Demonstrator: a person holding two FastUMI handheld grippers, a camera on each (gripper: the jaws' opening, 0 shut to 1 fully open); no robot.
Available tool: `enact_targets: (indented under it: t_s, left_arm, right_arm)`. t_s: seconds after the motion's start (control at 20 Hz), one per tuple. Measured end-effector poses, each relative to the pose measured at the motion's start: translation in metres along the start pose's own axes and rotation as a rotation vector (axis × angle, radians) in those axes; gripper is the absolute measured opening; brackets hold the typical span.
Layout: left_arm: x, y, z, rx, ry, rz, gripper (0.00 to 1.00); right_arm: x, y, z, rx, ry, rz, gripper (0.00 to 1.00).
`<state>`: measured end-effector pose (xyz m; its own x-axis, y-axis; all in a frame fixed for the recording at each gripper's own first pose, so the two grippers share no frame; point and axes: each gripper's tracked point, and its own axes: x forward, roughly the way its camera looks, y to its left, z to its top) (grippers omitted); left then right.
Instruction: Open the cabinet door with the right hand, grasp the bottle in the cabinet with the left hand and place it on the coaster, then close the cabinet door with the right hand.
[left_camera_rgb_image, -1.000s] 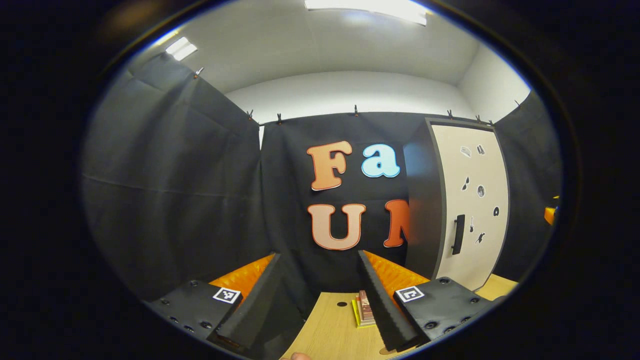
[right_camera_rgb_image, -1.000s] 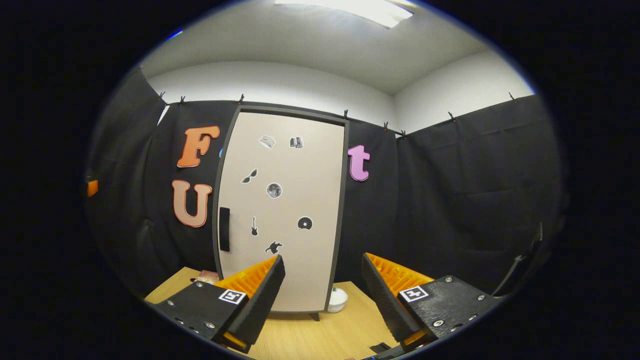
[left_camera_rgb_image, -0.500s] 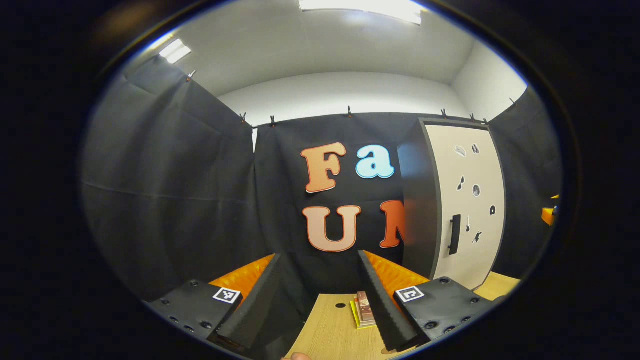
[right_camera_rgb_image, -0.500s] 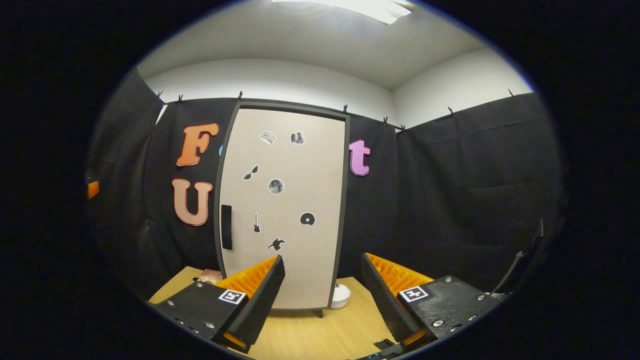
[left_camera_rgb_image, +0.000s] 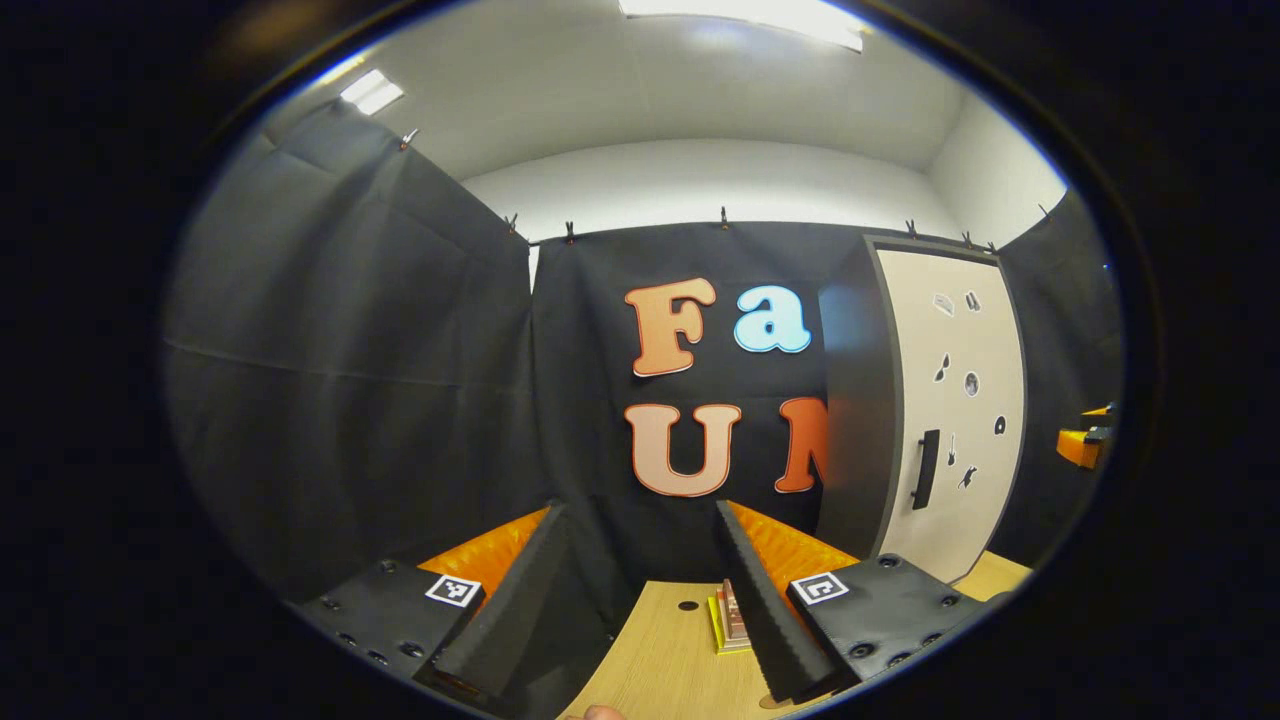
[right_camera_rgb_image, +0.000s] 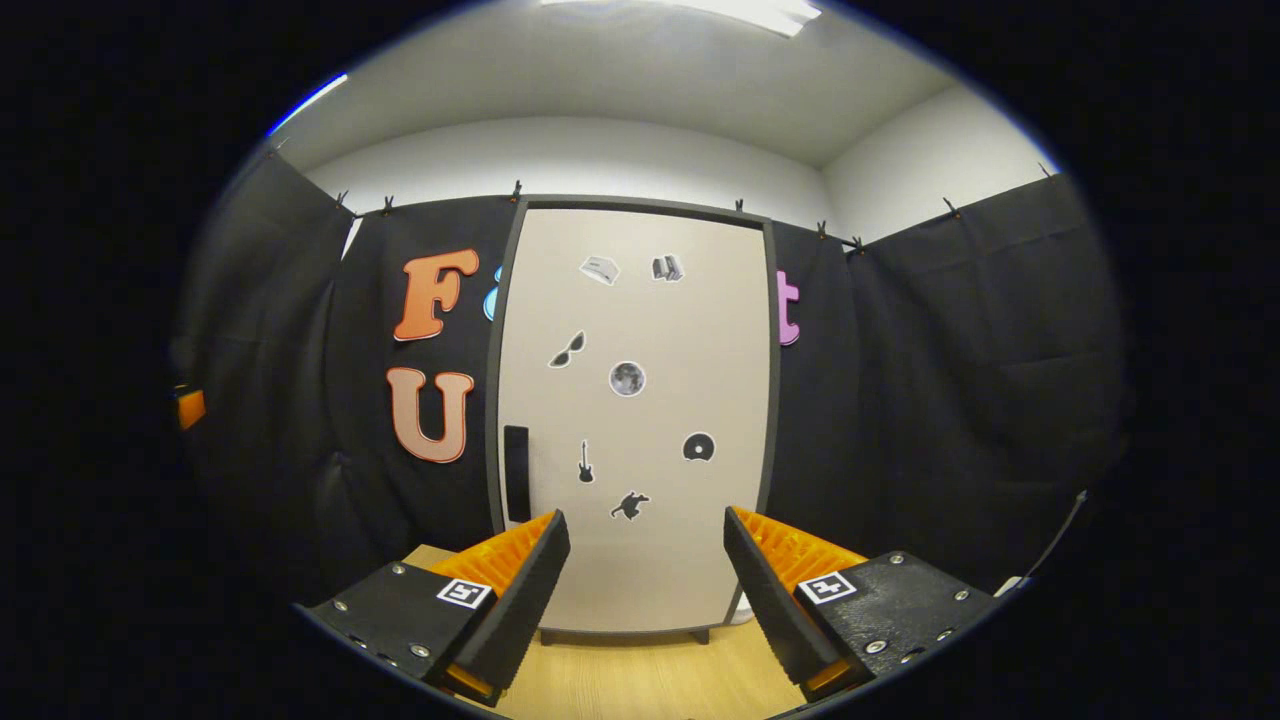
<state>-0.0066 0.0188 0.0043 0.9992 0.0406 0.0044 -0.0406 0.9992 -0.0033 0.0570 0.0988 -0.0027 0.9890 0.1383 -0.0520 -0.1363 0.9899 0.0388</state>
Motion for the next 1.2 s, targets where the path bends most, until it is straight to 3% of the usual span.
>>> enact_targets:
  t_s: [0.1, 0.4, 0.5, 1.0, 1.2]
  left_arm:
    - [-0.004, 0.003, -0.002, 0.016, 0.004, 0.007, 0.97]
    - [-0.013, 0.021, -0.001, 0.026, 0.004, 0.046, 0.94]
    - [-0.016, 0.029, -0.002, 0.031, 0.007, 0.062, 0.97]
    - [-0.031, 0.079, -0.008, 0.075, 0.018, 0.164, 0.94]
    - [-0.029, 0.091, -0.015, 0.077, 0.030, 0.194, 0.97]
  right_arm:
    - [0.016, 0.022, -0.001, -0.001, 0.007, 0.037, 0.96]
    - [0.058, 0.090, -0.007, 0.052, 0.049, 0.155, 0.96]
    - [0.076, 0.104, -0.009, 0.049, 0.051, 0.159, 0.96]
    - [0.164, 0.140, -0.040, 0.055, 0.106, 0.107, 0.94]
    - [0.180, 0.151, -0.053, 0.039, 0.130, 0.116, 0.79]
